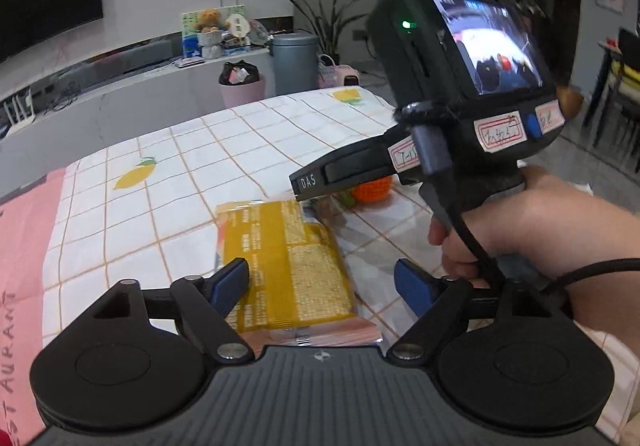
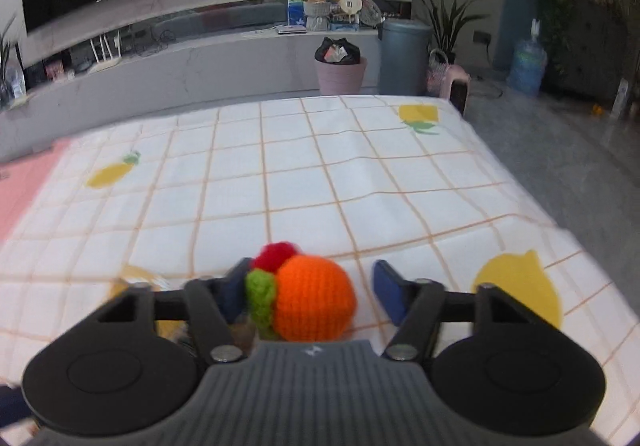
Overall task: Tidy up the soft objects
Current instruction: 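Grasp the knitted orange with the right tool while the left tool grasps the yellow snack bag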
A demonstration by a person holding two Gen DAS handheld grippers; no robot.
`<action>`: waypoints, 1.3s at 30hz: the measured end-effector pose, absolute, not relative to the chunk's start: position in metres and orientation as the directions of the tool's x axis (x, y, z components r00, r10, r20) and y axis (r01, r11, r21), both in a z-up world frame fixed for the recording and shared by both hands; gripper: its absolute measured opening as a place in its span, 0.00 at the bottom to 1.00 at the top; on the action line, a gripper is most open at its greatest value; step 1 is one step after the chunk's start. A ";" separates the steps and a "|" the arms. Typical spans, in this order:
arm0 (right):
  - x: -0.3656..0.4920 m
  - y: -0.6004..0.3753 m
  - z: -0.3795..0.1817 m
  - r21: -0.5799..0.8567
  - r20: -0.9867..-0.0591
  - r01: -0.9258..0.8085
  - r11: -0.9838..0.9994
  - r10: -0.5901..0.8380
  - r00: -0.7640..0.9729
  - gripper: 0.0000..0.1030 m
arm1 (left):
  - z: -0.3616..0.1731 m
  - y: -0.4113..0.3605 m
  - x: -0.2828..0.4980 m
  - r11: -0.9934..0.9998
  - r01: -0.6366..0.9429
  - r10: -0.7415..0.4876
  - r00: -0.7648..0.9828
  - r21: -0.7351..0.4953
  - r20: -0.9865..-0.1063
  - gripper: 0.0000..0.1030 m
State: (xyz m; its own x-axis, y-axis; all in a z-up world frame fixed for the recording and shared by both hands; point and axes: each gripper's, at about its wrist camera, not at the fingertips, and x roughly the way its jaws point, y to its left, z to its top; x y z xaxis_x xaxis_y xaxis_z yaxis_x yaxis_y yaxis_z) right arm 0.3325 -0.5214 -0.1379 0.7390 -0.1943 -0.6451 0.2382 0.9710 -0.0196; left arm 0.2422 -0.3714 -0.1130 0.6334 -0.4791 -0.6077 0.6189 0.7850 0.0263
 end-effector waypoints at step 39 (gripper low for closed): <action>0.170 -0.505 -0.121 0.175 -0.723 -0.065 0.982 0.173 0.669 0.45 | -0.120 -0.317 0.211 0.789 0.614 -0.443 0.562 -0.007 -0.698 0.98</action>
